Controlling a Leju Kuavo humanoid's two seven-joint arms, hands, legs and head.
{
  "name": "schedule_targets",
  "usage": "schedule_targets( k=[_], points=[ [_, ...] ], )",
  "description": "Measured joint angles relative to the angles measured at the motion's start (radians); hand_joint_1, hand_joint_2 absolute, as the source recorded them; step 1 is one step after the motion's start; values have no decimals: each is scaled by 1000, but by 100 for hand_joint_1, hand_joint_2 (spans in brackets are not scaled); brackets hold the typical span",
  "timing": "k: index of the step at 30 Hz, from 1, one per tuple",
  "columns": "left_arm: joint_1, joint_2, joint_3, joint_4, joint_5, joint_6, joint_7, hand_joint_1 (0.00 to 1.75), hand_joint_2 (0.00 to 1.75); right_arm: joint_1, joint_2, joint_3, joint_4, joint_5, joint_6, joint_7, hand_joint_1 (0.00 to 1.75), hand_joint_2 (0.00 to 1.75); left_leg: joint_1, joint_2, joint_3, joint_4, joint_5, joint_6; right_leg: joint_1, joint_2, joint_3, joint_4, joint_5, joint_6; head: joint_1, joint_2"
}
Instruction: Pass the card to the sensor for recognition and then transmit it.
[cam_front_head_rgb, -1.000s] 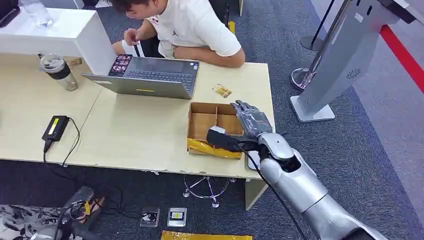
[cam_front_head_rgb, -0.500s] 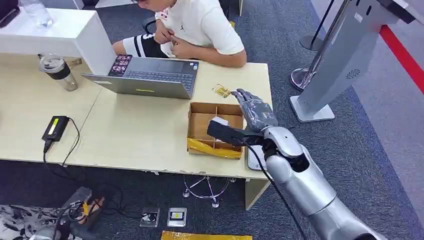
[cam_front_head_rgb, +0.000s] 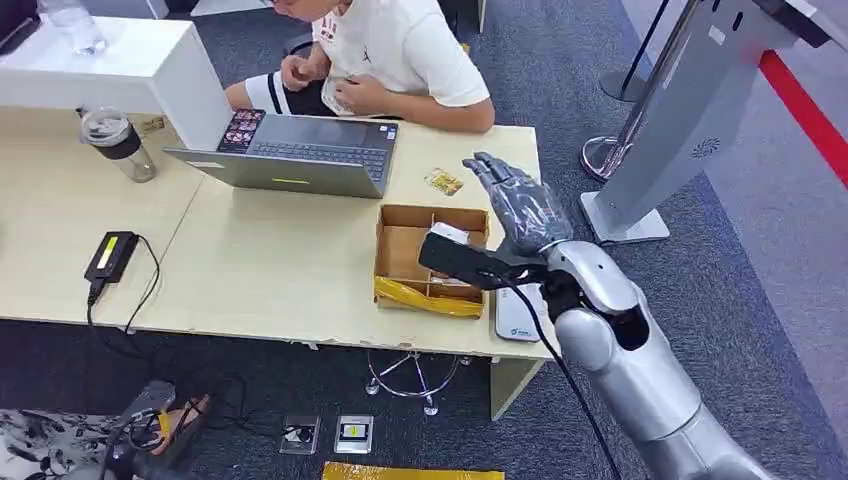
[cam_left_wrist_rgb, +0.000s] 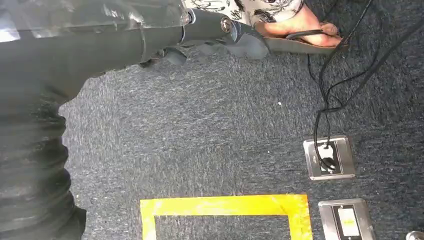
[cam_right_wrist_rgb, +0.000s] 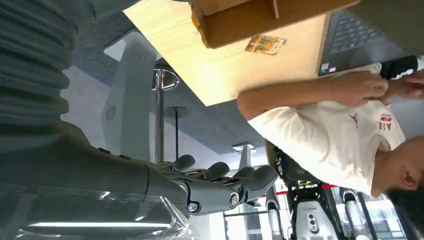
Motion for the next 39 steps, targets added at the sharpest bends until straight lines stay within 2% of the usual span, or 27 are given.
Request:
schedule_targets(
  k=[10,27,39],
  points=[
    [1,0,27,0,-11,-13,0,0,175,59,14,34,-6,21,10,4,0,175,0,0,0,0,0,0,0,0,0,0,0,0,0,0],
    [-6,-3,28,0,-45,-13,15,0,175,113,14,71,16,43,-1,35,0,175,0,0,0,0,0,0,0,0,0,0,0,0,0,0],
    [-17,-8,29,-3,-68,-12,21,0,175,126,14,89,61,69,-52,50,0,175,0,0,0,0,0,0,0,0,0,0,0,0,0,0]
  ],
)
